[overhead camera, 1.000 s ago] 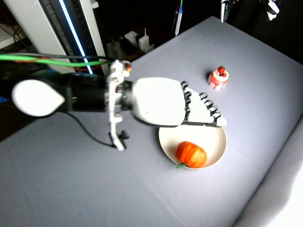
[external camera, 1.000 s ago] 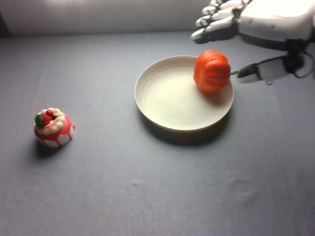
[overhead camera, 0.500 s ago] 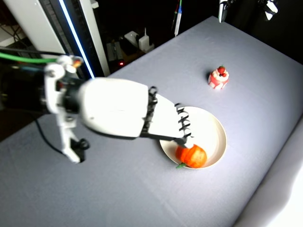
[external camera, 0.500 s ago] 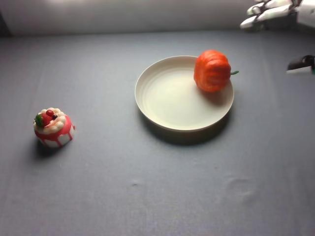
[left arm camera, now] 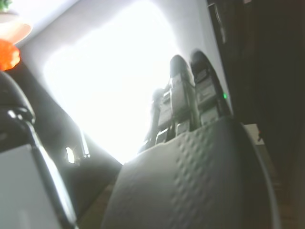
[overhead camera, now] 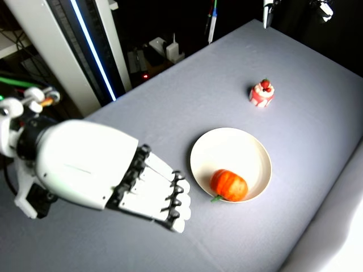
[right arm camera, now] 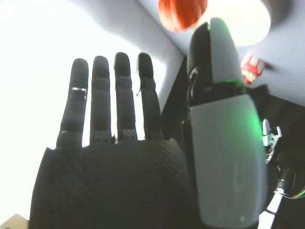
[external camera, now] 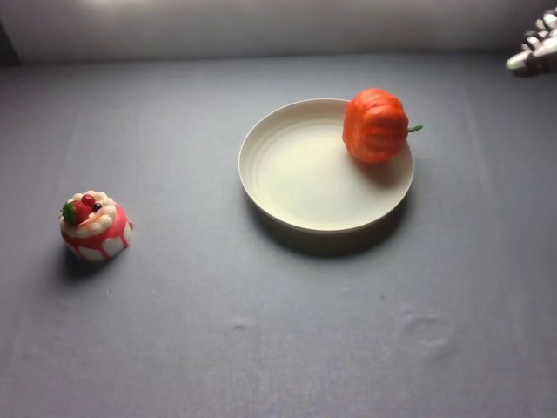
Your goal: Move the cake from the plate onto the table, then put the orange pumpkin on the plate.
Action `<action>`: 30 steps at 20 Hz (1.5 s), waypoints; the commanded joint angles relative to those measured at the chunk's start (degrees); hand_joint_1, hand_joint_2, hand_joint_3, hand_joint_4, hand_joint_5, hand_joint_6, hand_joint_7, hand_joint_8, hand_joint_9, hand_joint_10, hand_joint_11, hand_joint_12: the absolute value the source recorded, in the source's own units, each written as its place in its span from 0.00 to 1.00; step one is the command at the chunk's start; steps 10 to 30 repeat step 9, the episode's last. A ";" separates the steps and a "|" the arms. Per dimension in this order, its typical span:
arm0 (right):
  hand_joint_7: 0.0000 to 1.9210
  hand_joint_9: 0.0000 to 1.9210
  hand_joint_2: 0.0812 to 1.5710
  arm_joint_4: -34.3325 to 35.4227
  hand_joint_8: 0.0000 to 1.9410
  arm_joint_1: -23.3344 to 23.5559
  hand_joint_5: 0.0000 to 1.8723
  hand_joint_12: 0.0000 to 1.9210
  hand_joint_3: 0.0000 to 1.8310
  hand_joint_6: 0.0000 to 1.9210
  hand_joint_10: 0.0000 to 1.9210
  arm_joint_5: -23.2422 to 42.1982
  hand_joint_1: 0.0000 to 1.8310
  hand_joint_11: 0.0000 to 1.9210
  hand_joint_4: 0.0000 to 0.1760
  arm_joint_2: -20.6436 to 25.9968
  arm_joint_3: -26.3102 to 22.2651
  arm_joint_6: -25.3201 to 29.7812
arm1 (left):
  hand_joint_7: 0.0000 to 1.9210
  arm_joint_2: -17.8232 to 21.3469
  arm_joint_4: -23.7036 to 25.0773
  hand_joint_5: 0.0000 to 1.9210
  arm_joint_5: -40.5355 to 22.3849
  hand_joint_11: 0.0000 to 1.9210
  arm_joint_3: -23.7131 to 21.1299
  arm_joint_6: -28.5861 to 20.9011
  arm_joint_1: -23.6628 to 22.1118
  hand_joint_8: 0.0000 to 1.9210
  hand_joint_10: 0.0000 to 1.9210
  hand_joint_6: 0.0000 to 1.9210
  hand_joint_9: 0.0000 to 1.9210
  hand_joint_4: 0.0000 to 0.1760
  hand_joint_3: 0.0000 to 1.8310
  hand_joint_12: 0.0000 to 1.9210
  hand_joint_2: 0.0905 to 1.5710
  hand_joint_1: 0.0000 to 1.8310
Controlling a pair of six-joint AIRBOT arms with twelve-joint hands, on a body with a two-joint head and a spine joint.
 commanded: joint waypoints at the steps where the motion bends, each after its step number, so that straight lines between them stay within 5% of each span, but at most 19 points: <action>1: 0.21 0.15 0.64 1.29 0.00 0.05 0.24 0.28 0.00 0.00 0.00 6.10 0.52 0.00 0.00 0.75 0.16 -0.68 | 0.00 -0.19 -4.26 0.02 -6.18 0.00 0.44 -0.07 0.29 0.00 0.00 0.00 0.09 0.00 0.00 0.00 0.49 0.63; 9: 0.21 0.16 0.64 2.60 0.00 -0.71 0.25 0.33 0.00 0.00 0.00 7.30 0.50 0.00 0.00 1.64 -1.00 -0.71 | 0.00 -1.26 -6.98 0.00 -7.00 0.00 0.01 -0.07 1.30 0.00 0.00 0.00 0.00 0.00 0.01 0.00 0.50 0.61; 30: 0.21 0.16 0.64 2.60 0.00 -0.71 0.25 0.33 0.00 0.00 0.00 7.30 0.50 0.00 0.00 1.64 -1.00 -0.71 | 0.00 -1.26 -6.98 0.00 -7.00 0.00 0.01 -0.07 1.30 0.00 0.00 0.00 0.00 0.00 0.01 0.00 0.50 0.61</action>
